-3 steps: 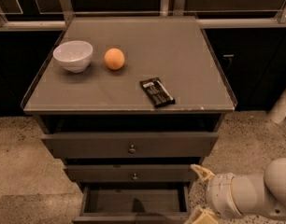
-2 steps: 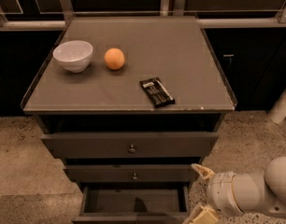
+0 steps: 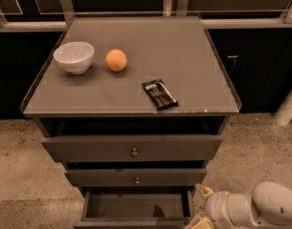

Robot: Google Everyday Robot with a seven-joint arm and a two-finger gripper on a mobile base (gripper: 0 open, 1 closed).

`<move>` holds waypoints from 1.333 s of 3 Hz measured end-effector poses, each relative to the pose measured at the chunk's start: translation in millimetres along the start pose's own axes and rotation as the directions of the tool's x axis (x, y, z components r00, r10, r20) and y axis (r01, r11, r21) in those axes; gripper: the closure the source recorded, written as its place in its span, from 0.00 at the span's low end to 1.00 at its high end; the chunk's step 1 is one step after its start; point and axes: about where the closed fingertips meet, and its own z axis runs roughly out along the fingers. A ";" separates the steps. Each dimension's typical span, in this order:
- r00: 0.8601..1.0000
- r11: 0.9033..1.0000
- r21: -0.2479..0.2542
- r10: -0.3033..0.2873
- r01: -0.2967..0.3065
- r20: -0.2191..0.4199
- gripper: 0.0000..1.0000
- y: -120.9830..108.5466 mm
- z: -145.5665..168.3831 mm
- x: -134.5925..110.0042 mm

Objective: Close bottom drawer

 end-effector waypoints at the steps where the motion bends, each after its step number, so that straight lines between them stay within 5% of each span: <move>1: 0.999 0.997 -0.050 0.052 -0.051 0.016 0.18 8.6 23.0 18.6; 3: 0.997 0.996 -0.054 0.068 -0.067 0.030 0.65 6.1 30.7 24.8; 4: 0.990 0.992 -0.035 0.121 -0.119 0.070 0.88 -26.2 46.4 55.3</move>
Offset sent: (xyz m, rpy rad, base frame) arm -0.0096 0.0094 -0.0271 0.0480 0.0513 -0.0055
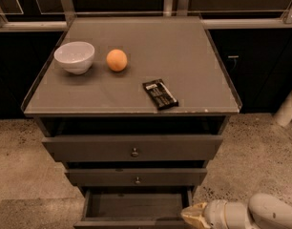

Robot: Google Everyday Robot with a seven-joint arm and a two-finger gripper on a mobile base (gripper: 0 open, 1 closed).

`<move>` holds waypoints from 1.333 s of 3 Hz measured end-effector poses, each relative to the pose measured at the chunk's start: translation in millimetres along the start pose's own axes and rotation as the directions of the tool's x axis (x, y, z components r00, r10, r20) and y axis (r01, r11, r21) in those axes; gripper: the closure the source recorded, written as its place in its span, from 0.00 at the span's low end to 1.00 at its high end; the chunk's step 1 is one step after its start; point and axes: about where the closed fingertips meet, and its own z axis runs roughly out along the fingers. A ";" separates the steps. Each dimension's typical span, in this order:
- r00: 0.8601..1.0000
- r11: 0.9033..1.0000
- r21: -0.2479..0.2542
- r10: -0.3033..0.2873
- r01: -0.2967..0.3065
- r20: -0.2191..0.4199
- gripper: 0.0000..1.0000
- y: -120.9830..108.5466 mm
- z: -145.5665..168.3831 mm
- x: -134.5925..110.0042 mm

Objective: Close bottom drawer

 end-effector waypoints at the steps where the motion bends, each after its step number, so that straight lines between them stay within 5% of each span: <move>1: 0.995 0.996 -0.014 0.086 -0.086 0.050 1.00 -42.0 29.8 41.2; 2: 0.976 0.976 -0.072 0.210 -0.206 0.064 1.00 -65.3 73.7 97.2; 3: 0.942 0.938 -0.130 0.330 -0.320 0.057 1.00 -71.1 116.7 152.4; 4: 0.945 0.942 -0.128 0.322 -0.312 0.065 1.00 -66.7 115.8 149.8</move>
Offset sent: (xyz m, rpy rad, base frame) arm 0.0044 -0.0150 -0.2376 0.2579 0.2968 -0.1585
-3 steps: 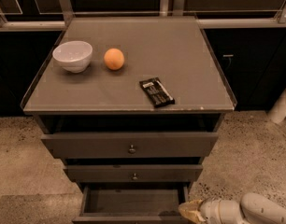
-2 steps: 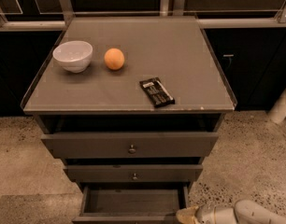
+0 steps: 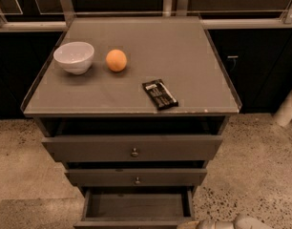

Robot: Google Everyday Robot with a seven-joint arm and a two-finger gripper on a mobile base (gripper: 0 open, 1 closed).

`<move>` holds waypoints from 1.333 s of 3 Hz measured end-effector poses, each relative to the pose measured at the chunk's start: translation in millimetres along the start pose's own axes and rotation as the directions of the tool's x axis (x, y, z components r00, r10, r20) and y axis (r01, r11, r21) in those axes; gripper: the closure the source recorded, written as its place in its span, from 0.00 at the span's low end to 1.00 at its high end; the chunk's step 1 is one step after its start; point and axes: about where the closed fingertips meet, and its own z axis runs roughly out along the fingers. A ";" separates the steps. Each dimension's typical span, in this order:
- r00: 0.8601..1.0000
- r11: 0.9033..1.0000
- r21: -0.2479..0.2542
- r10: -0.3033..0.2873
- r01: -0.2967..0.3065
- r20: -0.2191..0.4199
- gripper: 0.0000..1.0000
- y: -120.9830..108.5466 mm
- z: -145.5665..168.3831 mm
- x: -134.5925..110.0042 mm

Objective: Close bottom drawer

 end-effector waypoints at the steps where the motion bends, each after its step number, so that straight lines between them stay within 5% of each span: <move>1: 0.998 0.998 0.025 0.058 -0.059 0.026 1.00 -19.9 5.6 18.0; 3: 0.983 0.984 0.055 0.167 -0.171 0.082 1.00 -63.1 28.1 54.7; 4: 0.979 0.984 0.049 0.163 -0.171 0.123 1.00 -81.0 38.7 41.9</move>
Offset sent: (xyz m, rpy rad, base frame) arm -0.0071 -0.0289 -0.1078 0.0189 0.1293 -0.2074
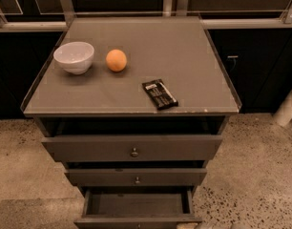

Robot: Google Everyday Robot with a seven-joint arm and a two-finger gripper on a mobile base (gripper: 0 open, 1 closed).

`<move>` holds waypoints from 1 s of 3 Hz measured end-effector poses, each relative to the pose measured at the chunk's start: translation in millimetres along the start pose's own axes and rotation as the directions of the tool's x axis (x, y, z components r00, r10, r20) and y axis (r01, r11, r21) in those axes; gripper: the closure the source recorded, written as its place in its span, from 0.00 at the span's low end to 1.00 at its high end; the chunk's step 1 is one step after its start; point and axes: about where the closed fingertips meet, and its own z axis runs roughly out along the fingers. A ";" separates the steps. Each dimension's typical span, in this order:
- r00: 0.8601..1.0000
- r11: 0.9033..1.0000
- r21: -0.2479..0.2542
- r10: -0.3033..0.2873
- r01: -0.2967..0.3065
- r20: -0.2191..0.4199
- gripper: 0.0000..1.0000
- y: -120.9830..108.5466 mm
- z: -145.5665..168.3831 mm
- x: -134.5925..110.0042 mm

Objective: Close bottom drawer

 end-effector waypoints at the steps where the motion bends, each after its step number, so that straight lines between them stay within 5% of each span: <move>1: 1.000 1.000 0.000 -0.021 0.021 0.020 1.00 -2.2 7.5 -14.8; 2: 0.995 0.996 0.003 -0.090 0.090 0.033 1.00 4.1 21.3 -50.2; 3: 0.995 0.996 0.003 -0.090 0.090 0.033 1.00 4.1 21.3 -50.2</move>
Offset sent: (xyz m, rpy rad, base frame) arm 0.1162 0.0415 0.0593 -0.0619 -0.2214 0.0585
